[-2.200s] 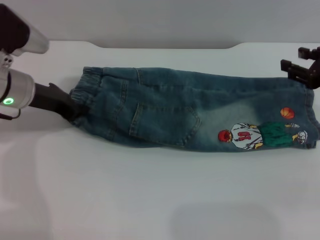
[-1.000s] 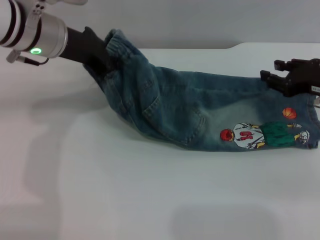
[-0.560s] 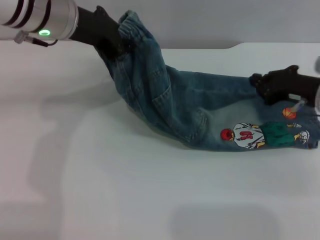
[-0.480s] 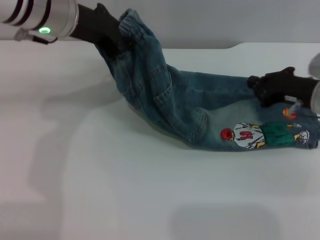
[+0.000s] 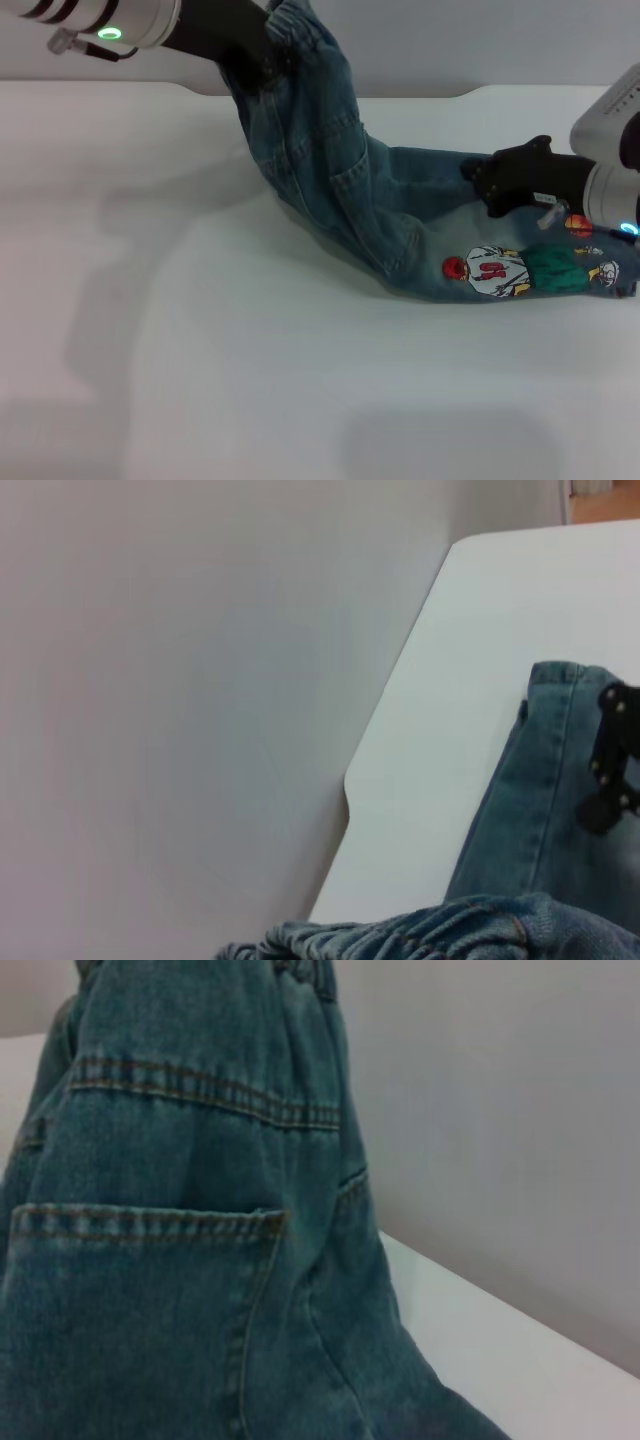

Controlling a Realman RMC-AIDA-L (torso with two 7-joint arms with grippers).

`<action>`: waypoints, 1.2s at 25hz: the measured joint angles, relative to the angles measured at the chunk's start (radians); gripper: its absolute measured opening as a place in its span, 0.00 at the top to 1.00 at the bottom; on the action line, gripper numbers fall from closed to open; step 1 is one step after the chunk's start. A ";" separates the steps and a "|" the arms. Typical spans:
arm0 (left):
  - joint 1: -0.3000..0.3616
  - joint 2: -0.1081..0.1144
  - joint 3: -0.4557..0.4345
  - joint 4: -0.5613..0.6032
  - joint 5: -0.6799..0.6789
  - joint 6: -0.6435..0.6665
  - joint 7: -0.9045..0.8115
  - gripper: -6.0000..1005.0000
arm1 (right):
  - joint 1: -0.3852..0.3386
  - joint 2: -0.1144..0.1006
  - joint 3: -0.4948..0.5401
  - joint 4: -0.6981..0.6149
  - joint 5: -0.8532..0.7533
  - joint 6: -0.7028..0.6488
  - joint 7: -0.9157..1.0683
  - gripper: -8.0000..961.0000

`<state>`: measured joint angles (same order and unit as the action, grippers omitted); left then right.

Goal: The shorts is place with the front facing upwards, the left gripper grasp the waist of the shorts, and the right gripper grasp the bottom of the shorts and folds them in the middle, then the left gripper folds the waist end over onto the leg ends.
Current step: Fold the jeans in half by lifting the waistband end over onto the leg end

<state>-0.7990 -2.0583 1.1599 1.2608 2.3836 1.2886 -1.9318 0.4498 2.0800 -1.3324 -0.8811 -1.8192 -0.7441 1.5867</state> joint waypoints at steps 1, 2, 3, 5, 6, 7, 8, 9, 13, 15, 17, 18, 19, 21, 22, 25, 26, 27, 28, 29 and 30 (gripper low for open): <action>0.000 0.000 0.000 0.000 0.000 0.000 0.000 0.92 | 0.005 0.000 -0.001 0.003 0.000 0.000 0.000 0.99; -0.002 0.000 0.005 0.015 -0.003 0.000 -0.002 0.92 | 0.011 0.000 -0.001 0.008 0.000 0.000 0.000 0.99; -0.003 0.000 0.005 0.018 -0.003 0.000 -0.002 0.92 | 0.018 0.000 -0.002 0.012 0.000 0.000 0.000 0.99; -0.005 0.000 0.006 0.023 -0.004 0.000 -0.002 0.92 | 0.028 0.000 -0.002 0.022 0.001 0.001 0.000 0.99; -0.010 0.000 0.007 0.032 -0.004 0.000 -0.003 0.92 | 0.032 0.000 -0.002 0.026 0.001 0.001 -0.001 0.99; -0.011 0.000 0.007 0.037 -0.004 0.000 -0.003 0.92 | 0.035 0.000 -0.003 0.029 0.001 0.001 -0.001 0.99; -0.012 0.000 0.007 0.042 -0.004 0.000 -0.003 0.92 | 0.038 0.000 -0.003 0.032 0.001 0.001 -0.001 0.99; -0.012 0.000 0.007 0.048 -0.005 0.000 -0.003 0.92 | 0.040 0.000 -0.004 0.035 0.001 0.001 -0.001 0.99; -0.015 0.000 0.006 0.071 -0.005 0.000 -0.005 0.92 | 0.044 0.000 -0.005 0.041 0.001 0.002 -0.001 0.99; -0.019 0.000 0.006 0.077 -0.012 -0.001 -0.006 0.92 | 0.044 0.000 -0.005 0.041 0.002 0.002 -0.001 0.99; -0.020 0.000 0.007 0.081 -0.021 -0.005 -0.006 0.92 | 0.044 0.001 -0.006 0.042 0.002 0.002 -0.001 0.99; -0.020 0.000 0.007 0.084 -0.026 -0.006 -0.007 0.92 | 0.044 0.001 -0.008 0.042 0.002 0.002 -0.001 0.99; -0.021 0.000 0.007 0.089 -0.029 -0.006 -0.007 0.92 | 0.045 0.001 -0.010 0.043 0.002 0.002 -0.001 0.99; -0.021 0.000 0.007 0.092 -0.031 -0.005 -0.007 0.92 | 0.046 0.001 -0.015 0.043 0.003 0.001 0.002 0.99; -0.021 0.000 0.008 0.096 -0.035 -0.004 -0.007 0.92 | 0.047 0.002 -0.019 0.042 0.007 -0.001 0.005 0.99; -0.014 0.000 0.015 0.112 -0.056 -0.001 -0.007 0.92 | 0.049 0.002 -0.034 0.037 0.027 0.001 0.006 0.99; -0.014 0.000 0.015 0.112 -0.056 -0.001 -0.007 0.92 | 0.052 0.002 -0.037 0.037 0.029 0.003 0.006 0.99; -0.014 0.000 0.015 0.112 -0.056 -0.001 -0.007 0.92 | 0.055 0.002 -0.041 0.039 0.031 0.005 0.006 0.99; -0.006 0.000 0.017 0.122 -0.071 -0.001 -0.007 0.92 | 0.058 0.002 -0.044 0.041 0.031 0.008 0.006 0.99; -0.004 0.000 0.018 0.123 -0.075 -0.001 -0.007 0.92 | 0.062 0.002 -0.049 0.043 0.031 0.014 0.006 0.99; -0.004 0.000 0.019 0.124 -0.077 -0.001 -0.007 0.92 | 0.064 0.002 -0.057 0.043 0.031 0.020 0.006 0.99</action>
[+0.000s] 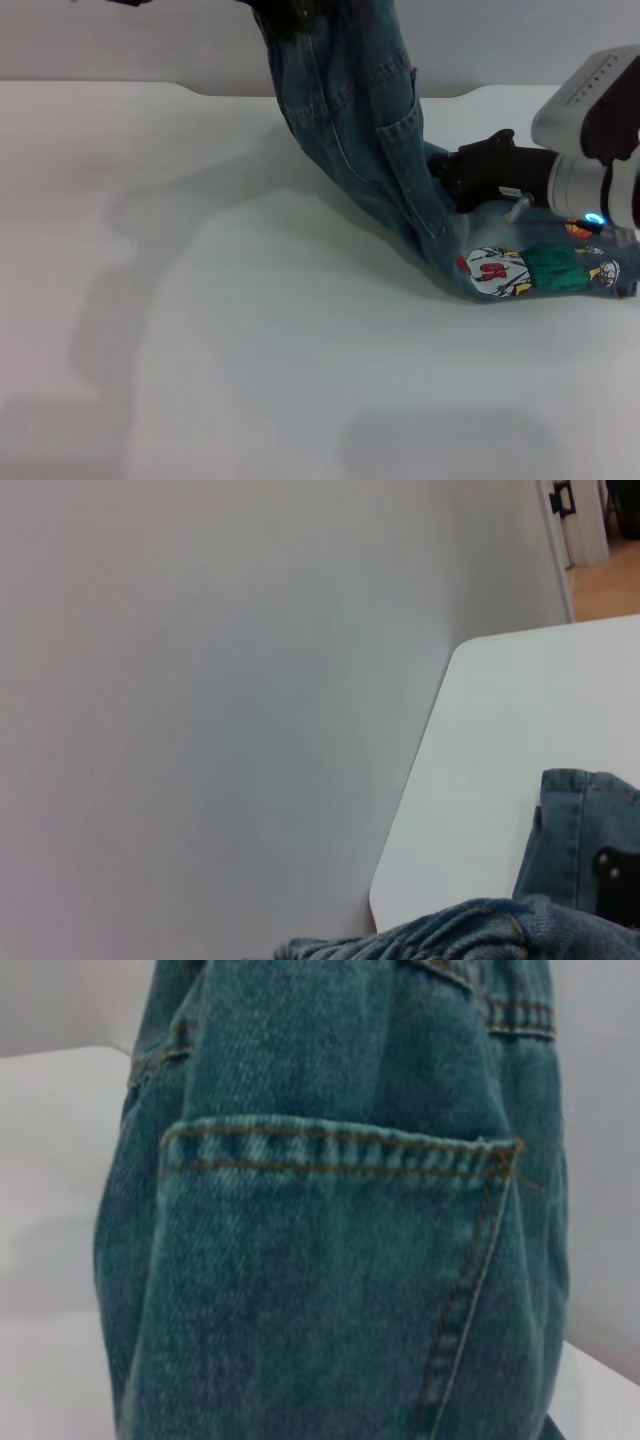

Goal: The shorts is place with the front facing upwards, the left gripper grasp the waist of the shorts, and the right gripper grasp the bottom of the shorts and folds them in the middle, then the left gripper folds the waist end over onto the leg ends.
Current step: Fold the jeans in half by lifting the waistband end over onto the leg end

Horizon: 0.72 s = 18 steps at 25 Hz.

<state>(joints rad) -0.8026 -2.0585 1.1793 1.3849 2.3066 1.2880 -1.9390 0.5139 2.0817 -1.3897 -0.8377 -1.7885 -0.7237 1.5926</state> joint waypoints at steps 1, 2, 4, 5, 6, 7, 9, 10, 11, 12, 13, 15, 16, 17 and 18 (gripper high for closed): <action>0.000 0.000 0.002 0.000 -0.002 0.000 0.000 0.92 | 0.001 0.000 -0.006 0.000 0.000 0.004 0.000 0.99; 0.000 0.000 0.004 0.000 -0.003 0.000 0.000 0.92 | 0.002 0.000 -0.015 -0.002 0.000 0.010 0.000 0.99; 0.001 0.000 0.008 0.001 -0.004 0.001 0.000 0.92 | 0.008 0.000 -0.030 -0.003 0.000 0.017 0.000 0.99; 0.001 0.000 0.010 0.003 -0.004 0.001 0.000 0.92 | 0.011 0.000 -0.035 -0.003 0.000 0.019 0.001 0.99; 0.002 0.000 0.012 0.006 -0.004 0.001 0.000 0.92 | 0.014 0.000 -0.038 -0.003 0.000 0.021 0.002 0.99; 0.003 0.000 0.012 0.008 -0.004 0.001 0.000 0.92 | 0.017 0.000 -0.042 -0.002 0.001 0.021 0.002 0.99; 0.003 0.000 0.014 0.016 -0.004 0.001 0.000 0.92 | 0.023 0.001 -0.054 -0.001 0.011 0.021 0.003 0.99; 0.004 0.000 0.014 0.020 -0.004 0.001 0.000 0.92 | 0.026 0.001 -0.060 0.000 0.018 0.021 0.003 0.99; 0.004 0.000 0.015 0.022 -0.004 0.001 0.000 0.92 | 0.029 0.001 -0.064 0.001 0.024 0.021 0.003 0.99; 0.004 0.000 0.015 0.025 -0.004 0.001 -0.001 0.92 | 0.031 0.000 -0.065 0.001 0.026 0.021 0.003 0.99; 0.004 0.000 0.016 0.026 -0.005 0.001 -0.002 0.92 | 0.033 0.000 -0.066 0.002 0.027 0.021 0.003 0.99; 0.004 0.000 0.017 0.030 -0.009 0.001 -0.003 0.92 | 0.036 0.001 -0.069 0.002 0.027 0.021 0.004 0.99; 0.004 0.000 0.019 0.032 -0.012 0.001 -0.003 0.92 | 0.037 0.001 -0.072 0.002 0.027 0.021 0.004 0.99; 0.004 0.000 0.022 0.035 -0.015 0.001 -0.003 0.92 | 0.038 0.001 -0.075 0.001 0.028 0.021 0.004 0.99; 0.003 0.000 0.025 0.036 -0.017 0.000 -0.003 0.92 | 0.038 0.001 -0.078 0.001 0.030 0.021 0.004 0.99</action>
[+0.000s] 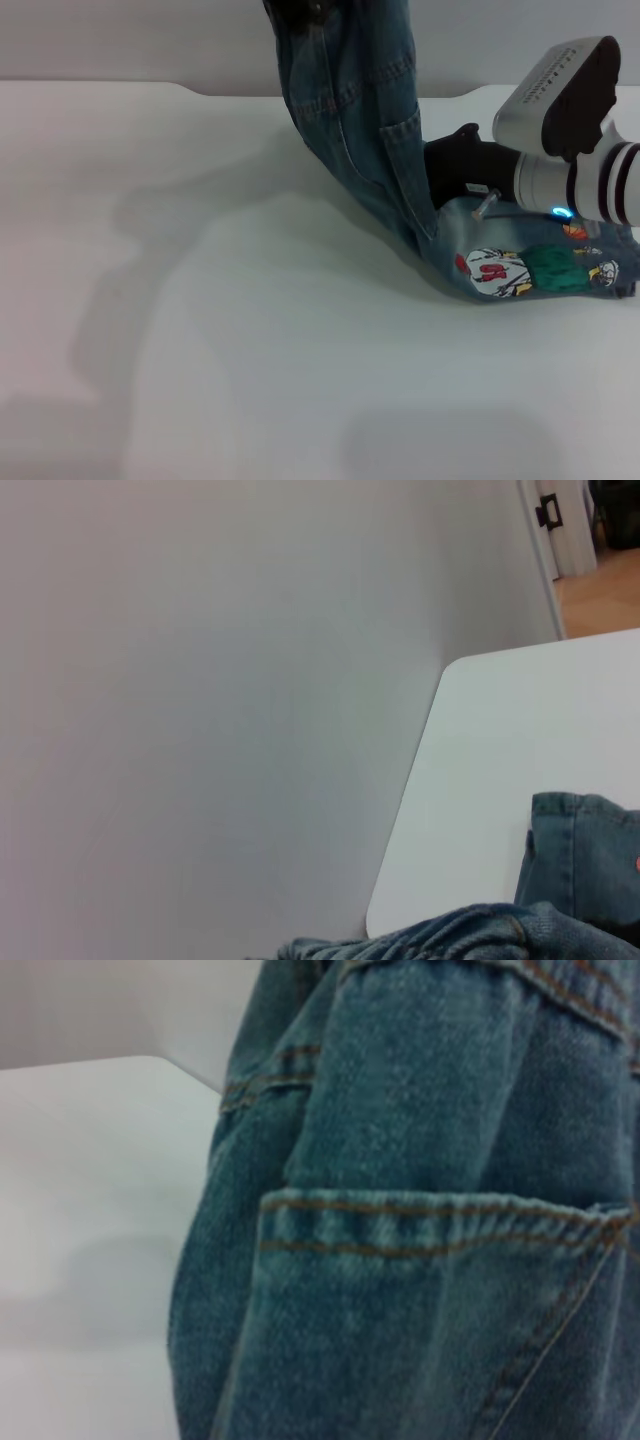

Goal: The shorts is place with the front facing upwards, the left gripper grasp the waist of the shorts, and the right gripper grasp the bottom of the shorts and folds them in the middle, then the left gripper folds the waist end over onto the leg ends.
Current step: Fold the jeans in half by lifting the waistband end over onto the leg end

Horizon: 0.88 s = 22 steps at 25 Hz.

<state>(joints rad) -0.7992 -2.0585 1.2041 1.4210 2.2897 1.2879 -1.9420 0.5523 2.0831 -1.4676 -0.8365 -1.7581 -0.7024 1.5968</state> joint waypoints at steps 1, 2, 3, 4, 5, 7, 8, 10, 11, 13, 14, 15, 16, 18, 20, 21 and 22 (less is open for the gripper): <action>0.000 0.000 0.002 0.001 -0.001 0.000 0.000 0.92 | 0.001 0.000 -0.005 0.000 0.005 0.000 0.000 0.99; 0.000 0.000 0.005 0.001 -0.002 -0.002 -0.001 0.92 | 0.003 0.000 -0.010 0.000 0.012 0.000 0.000 0.99; 0.000 0.000 0.006 0.002 -0.002 -0.004 -0.001 0.92 | 0.004 0.000 -0.015 0.001 0.020 -0.001 0.000 0.99; 0.000 0.000 0.007 0.002 -0.002 -0.005 -0.001 0.92 | 0.005 0.000 -0.022 0.002 0.028 -0.003 0.000 0.99; 0.000 0.000 0.008 0.004 -0.003 -0.006 -0.001 0.92 | 0.006 0.000 -0.026 0.002 0.032 -0.003 0.000 0.99; 0.000 0.000 0.012 0.009 -0.004 -0.007 -0.002 0.92 | 0.007 0.000 -0.035 0.001 0.038 -0.004 0.001 0.99; 0.000 0.000 0.015 0.013 -0.005 -0.007 -0.002 0.92 | 0.008 0.000 -0.038 0.000 0.040 -0.005 0.001 0.99; 0.000 -0.001 0.016 0.018 -0.007 -0.008 -0.002 0.92 | 0.010 0.000 -0.042 -0.003 0.043 -0.007 0.001 0.99; 0.000 -0.001 0.017 0.021 -0.008 -0.008 -0.002 0.92 | 0.011 0.000 -0.044 -0.005 0.044 -0.007 0.001 0.99; 0.000 -0.001 0.017 0.025 -0.010 -0.009 -0.002 0.92 | 0.013 -0.001 -0.047 -0.010 0.045 -0.009 0.001 0.99; 0.000 -0.001 0.017 0.026 -0.011 -0.009 -0.002 0.92 | 0.013 -0.001 -0.049 -0.012 0.045 -0.009 0.001 0.99; 0.000 -0.001 0.018 0.028 -0.012 -0.010 -0.002 0.92 | 0.014 -0.001 -0.050 -0.013 0.046 -0.010 0.001 0.99; 0.000 -0.002 0.021 0.029 -0.015 -0.010 -0.002 0.92 | 0.016 0.000 -0.053 -0.014 0.048 -0.010 0.001 0.99; 0.000 -0.002 0.027 0.030 -0.021 -0.010 -0.002 0.92 | 0.020 0.000 -0.064 -0.015 0.065 -0.011 0.002 0.99; 0.000 -0.002 0.031 0.030 -0.025 -0.011 -0.002 0.92 | 0.025 -0.001 -0.076 -0.017 0.082 -0.011 0.002 0.99; 0.000 -0.002 0.031 0.031 -0.026 -0.011 -0.002 0.92 | 0.026 -0.001 -0.082 -0.019 0.086 -0.011 0.002 0.99; 0.001 -0.002 0.032 0.031 -0.028 -0.012 -0.002 0.93 | 0.028 -0.002 -0.086 -0.022 0.088 -0.012 0.002 0.99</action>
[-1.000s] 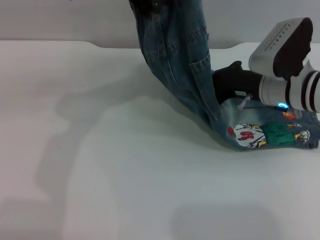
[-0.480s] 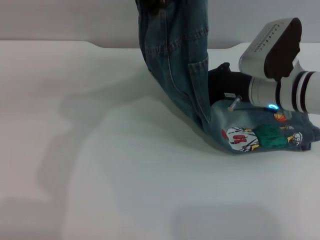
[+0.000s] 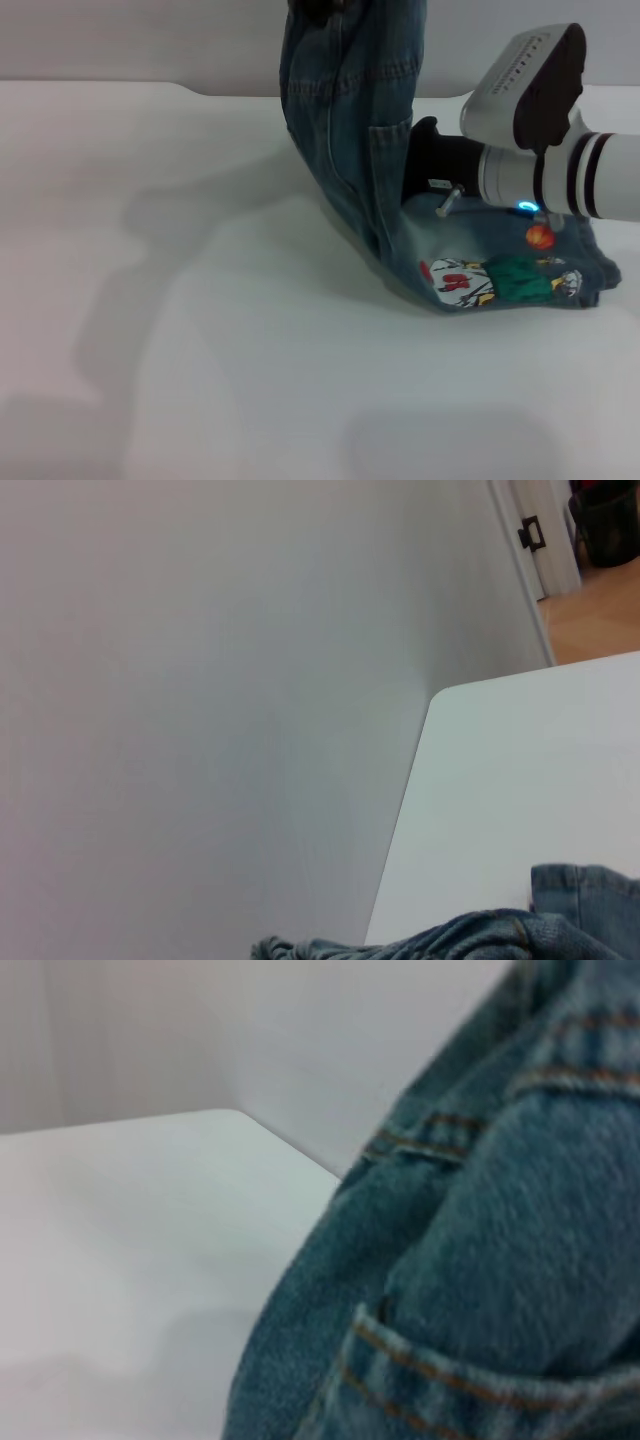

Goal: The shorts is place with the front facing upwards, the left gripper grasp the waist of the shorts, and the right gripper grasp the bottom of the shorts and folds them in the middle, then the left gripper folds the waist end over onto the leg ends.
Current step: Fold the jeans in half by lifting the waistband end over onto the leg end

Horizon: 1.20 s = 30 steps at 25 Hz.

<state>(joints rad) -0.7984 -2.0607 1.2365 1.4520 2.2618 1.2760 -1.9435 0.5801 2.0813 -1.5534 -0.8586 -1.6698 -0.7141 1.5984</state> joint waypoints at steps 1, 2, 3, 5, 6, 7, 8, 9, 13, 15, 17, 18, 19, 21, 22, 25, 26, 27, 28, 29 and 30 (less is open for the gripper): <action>0.000 0.000 0.002 0.000 -0.002 0.000 0.000 0.93 | 0.002 0.000 -0.004 -0.003 0.000 0.000 0.000 0.99; 0.001 -0.001 0.005 0.002 -0.006 -0.001 0.001 0.93 | 0.003 0.000 -0.006 -0.005 0.000 -0.001 0.000 0.99; 0.001 -0.001 0.007 0.004 -0.008 -0.002 0.001 0.93 | 0.005 0.001 -0.010 -0.007 0.002 -0.001 0.000 0.99; 0.006 -0.001 0.012 0.010 -0.009 -0.005 0.001 0.93 | 0.011 0.001 -0.022 -0.008 0.012 -0.002 0.000 0.99; 0.009 -0.001 0.016 0.014 -0.009 -0.008 0.000 0.93 | 0.012 0.001 -0.027 -0.010 0.017 -0.002 0.000 0.99; 0.011 -0.001 0.020 0.016 -0.009 -0.011 -0.001 0.93 | 0.013 0.001 -0.031 -0.011 0.021 -0.004 0.000 0.99; 0.013 -0.001 0.023 0.018 -0.009 -0.013 -0.002 0.93 | 0.014 0.000 -0.035 -0.013 0.023 -0.004 0.000 0.99; 0.014 -0.001 0.027 0.019 -0.010 -0.013 -0.002 0.93 | 0.015 0.000 -0.038 -0.015 0.023 -0.005 0.000 0.99; 0.020 -0.001 0.036 0.021 -0.011 -0.017 -0.003 0.93 | 0.019 0.001 -0.042 -0.019 0.024 -0.014 0.000 0.99; 0.023 -0.001 0.038 0.021 -0.011 -0.017 -0.003 0.93 | 0.019 0.001 -0.042 -0.019 0.025 -0.015 0.000 0.99; 0.024 -0.001 0.041 0.021 -0.011 -0.017 -0.003 0.93 | 0.014 0.001 -0.042 -0.019 0.025 -0.015 0.000 0.99; 0.025 -0.001 0.043 0.021 -0.011 -0.017 -0.004 0.93 | 0.011 0.001 -0.041 -0.019 0.025 -0.015 0.000 0.99; 0.026 -0.001 0.045 0.021 -0.011 -0.017 -0.004 0.93 | 0.008 0.000 -0.040 -0.019 0.025 -0.015 0.000 0.99; 0.027 -0.001 0.048 0.021 -0.011 -0.017 -0.005 0.93 | 0.002 -0.001 -0.036 -0.018 0.025 -0.015 0.000 0.99; 0.028 -0.001 0.049 0.021 -0.010 -0.017 -0.005 0.93 | -0.002 -0.001 -0.034 -0.017 0.026 -0.013 0.000 0.98; 0.032 -0.001 0.049 0.021 -0.008 -0.018 -0.005 0.93 | -0.018 -0.001 -0.032 -0.017 0.026 -0.008 0.000 0.98; 0.034 -0.001 0.049 0.021 -0.008 -0.020 -0.005 0.93 | -0.023 -0.001 -0.032 -0.018 0.026 -0.007 0.000 0.98; 0.035 0.000 0.049 0.021 -0.008 -0.022 -0.005 0.93 | -0.030 -0.002 -0.030 -0.018 0.026 -0.006 0.000 0.98; 0.036 0.000 0.049 0.021 -0.007 -0.027 -0.005 0.93 | -0.034 -0.002 -0.028 -0.017 0.026 -0.006 0.000 0.98; 0.037 0.000 0.049 0.021 -0.007 -0.027 -0.005 0.93 | -0.040 -0.002 -0.025 -0.016 0.026 -0.005 0.000 0.98; 0.037 0.000 0.049 0.021 -0.007 -0.028 -0.005 0.93 | -0.046 -0.003 -0.021 -0.014 0.026 -0.004 0.000 0.98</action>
<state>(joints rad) -0.7611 -2.0604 1.2854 1.4727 2.2552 1.2483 -1.9482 0.5345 2.0788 -1.5743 -0.8729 -1.6443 -0.7177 1.5984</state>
